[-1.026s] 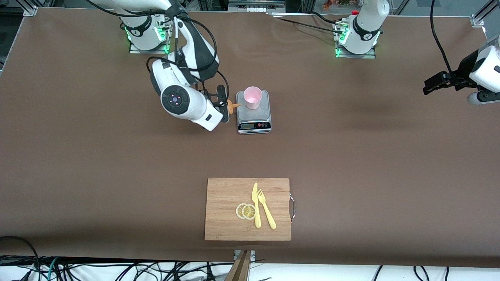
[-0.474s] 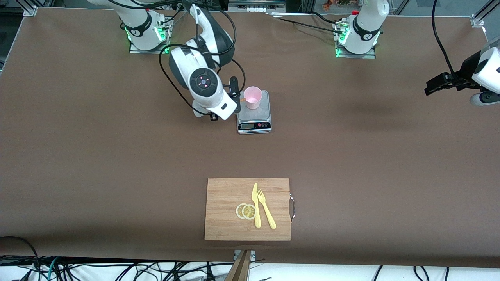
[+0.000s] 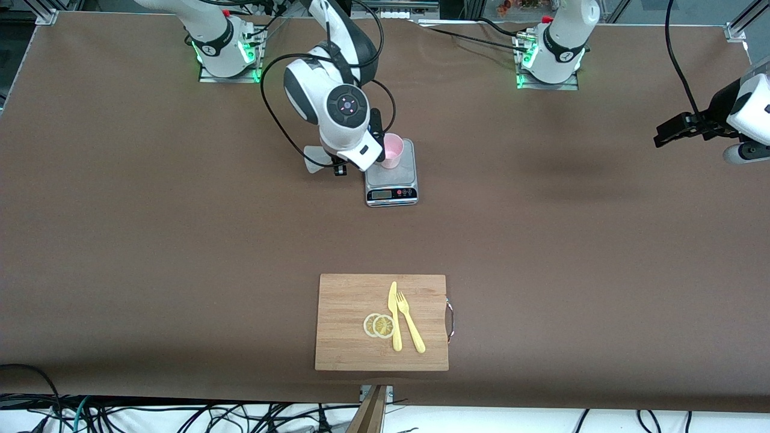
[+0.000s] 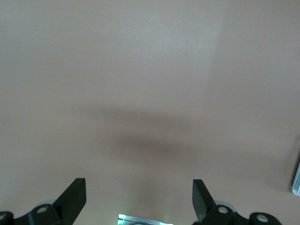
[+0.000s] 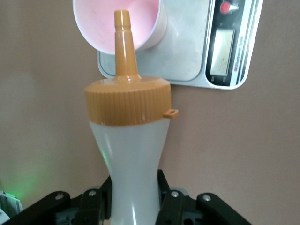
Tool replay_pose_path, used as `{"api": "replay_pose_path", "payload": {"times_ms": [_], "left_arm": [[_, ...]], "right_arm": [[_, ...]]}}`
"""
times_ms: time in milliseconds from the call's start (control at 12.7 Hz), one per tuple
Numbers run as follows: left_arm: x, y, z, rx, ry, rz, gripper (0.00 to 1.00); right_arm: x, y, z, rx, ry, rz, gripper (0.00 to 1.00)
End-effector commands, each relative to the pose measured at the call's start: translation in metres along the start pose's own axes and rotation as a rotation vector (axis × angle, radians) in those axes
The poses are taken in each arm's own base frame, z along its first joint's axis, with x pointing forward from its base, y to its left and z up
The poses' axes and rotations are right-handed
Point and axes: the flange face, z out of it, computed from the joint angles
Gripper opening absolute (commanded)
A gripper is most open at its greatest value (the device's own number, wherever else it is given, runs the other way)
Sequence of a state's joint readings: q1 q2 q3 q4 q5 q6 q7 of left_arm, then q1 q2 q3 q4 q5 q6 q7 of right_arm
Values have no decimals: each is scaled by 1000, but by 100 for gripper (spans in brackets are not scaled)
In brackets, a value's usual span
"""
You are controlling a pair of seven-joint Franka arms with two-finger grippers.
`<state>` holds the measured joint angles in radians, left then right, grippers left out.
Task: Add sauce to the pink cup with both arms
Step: 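Tilt the bottle nozzle over the pink cup with the right gripper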
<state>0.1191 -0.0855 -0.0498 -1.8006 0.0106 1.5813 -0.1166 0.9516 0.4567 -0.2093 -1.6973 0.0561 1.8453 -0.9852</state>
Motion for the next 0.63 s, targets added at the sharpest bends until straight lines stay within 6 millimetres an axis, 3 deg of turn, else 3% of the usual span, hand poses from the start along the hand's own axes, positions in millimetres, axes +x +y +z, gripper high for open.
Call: {"api": "replay_pose_path", "payload": {"times_ms": [0,553], "left_arm": [[1,-3,-4,26,-1,3,100],[2,-2,-3,24,-1,3,100]], "right_arm": [[8,-10,-2,-33,-43,4,11],[26,-25,0,-98,-144,85,10]]}}
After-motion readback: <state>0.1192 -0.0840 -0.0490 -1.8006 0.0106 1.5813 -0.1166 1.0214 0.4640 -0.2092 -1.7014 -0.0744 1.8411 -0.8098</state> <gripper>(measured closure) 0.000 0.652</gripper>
